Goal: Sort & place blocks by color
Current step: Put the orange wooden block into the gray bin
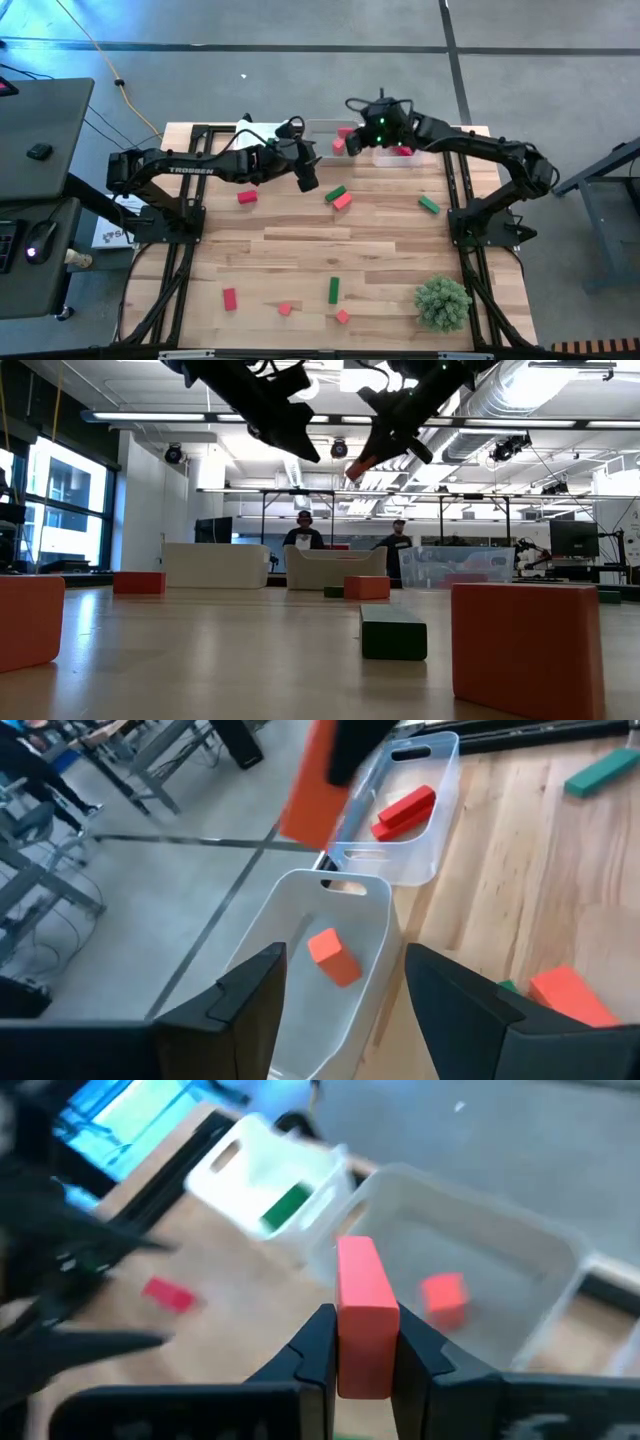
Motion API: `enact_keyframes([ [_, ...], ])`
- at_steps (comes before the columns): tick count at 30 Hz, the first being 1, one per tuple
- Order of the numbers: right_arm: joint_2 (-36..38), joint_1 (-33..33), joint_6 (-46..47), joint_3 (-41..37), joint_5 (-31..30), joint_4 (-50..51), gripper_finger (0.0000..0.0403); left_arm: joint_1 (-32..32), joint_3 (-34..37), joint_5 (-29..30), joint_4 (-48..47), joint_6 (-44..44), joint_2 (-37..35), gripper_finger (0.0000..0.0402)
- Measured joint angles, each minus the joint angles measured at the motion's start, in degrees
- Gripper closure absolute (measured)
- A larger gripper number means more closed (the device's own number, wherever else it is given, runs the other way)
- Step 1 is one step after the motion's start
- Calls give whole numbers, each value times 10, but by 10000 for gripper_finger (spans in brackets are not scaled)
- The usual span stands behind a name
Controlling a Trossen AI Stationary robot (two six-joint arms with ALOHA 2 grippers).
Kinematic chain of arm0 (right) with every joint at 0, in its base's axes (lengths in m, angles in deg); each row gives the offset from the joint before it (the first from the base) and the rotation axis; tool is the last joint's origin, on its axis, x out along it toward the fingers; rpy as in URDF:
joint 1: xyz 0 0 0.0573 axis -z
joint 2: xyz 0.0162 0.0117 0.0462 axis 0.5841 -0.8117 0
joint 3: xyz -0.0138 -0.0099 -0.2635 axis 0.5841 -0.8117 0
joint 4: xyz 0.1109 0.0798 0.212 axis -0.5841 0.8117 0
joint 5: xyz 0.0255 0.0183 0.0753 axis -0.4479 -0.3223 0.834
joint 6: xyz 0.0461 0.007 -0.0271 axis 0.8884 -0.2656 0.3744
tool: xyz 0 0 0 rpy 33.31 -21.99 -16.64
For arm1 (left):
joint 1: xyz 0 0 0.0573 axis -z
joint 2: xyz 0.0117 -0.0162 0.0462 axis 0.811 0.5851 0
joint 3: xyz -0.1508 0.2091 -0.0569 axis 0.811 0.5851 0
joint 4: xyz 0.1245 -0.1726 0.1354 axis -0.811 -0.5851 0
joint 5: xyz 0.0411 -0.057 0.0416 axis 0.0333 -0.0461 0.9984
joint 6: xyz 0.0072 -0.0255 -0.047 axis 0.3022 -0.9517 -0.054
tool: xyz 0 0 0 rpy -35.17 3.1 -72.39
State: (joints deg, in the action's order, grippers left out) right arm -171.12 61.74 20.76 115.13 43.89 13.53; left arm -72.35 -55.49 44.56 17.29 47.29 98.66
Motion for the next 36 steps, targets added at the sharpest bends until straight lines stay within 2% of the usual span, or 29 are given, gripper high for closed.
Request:
enact_keyframes([
  [6, 0, 52, -74, 0, 0, -40, 363, -8, 0, -8, -3, -45, 0, 208],
  [11, -16, 81, -132, 0, 6, -117, 363, -10, 0, -14, -33, -101, 0, 208],
  [18, -70, 101, -179, 0, 69, -230, 363, -12, 0, -34, -117, -192, 0, 208],
  [27, -143, 105, -177, 0, 122, -257, 362, -12, 0, -34, -229, -262, 0, 208],
  [36, -207, 104, -114, 0, 135, -254, 362, -35, 0, -36, -298, -256, 0, 208],
])
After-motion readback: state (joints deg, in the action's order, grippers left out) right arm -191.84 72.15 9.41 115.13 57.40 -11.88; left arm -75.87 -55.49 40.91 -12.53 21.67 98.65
